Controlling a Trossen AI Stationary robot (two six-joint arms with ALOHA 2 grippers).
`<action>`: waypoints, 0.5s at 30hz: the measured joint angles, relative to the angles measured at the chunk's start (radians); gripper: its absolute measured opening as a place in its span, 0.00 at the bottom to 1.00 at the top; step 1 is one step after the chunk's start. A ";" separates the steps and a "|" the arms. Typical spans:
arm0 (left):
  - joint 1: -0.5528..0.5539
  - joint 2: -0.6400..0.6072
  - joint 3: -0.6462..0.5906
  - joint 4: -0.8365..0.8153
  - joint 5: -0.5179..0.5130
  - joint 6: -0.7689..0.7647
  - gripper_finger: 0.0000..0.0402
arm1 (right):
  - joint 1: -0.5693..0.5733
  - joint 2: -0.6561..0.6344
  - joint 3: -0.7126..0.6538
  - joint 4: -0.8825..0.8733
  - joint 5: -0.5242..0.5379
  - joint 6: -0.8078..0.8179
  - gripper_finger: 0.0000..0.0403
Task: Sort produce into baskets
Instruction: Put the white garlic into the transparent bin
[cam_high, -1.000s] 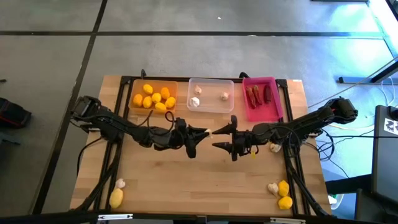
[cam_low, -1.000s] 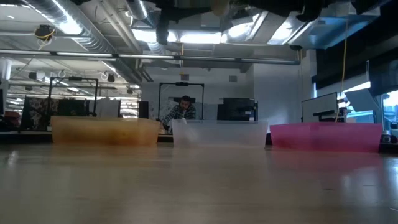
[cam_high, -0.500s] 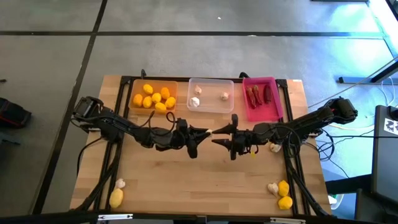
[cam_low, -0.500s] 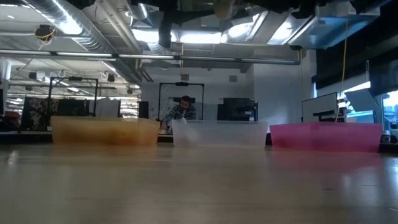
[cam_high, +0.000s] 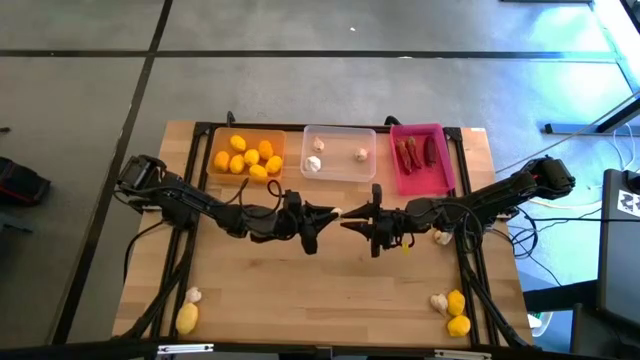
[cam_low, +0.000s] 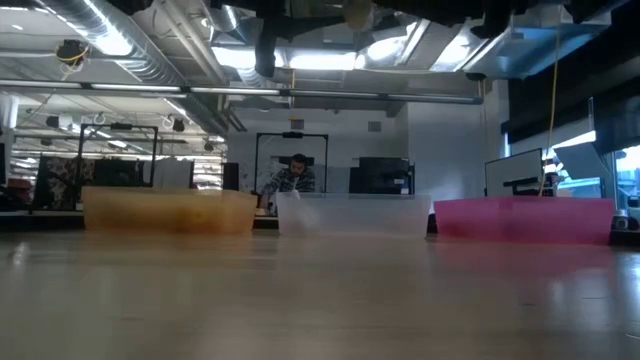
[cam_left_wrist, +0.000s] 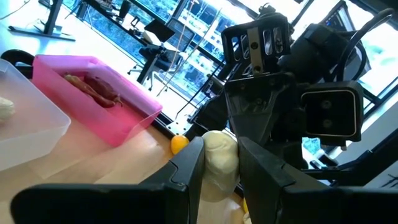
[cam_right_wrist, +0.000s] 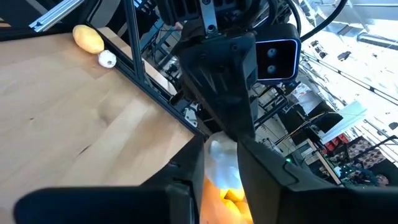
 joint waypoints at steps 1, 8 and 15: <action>0.000 0.000 0.000 0.000 0.000 0.000 0.22 | 0.000 0.000 0.000 0.000 0.000 0.000 0.22; 0.000 0.000 0.000 0.000 -0.001 -0.002 0.22 | 0.000 0.000 0.000 -0.001 0.026 0.003 0.12; 0.000 0.000 0.000 0.000 -0.002 -0.005 0.22 | 0.000 0.000 -0.001 -0.001 0.026 0.026 0.01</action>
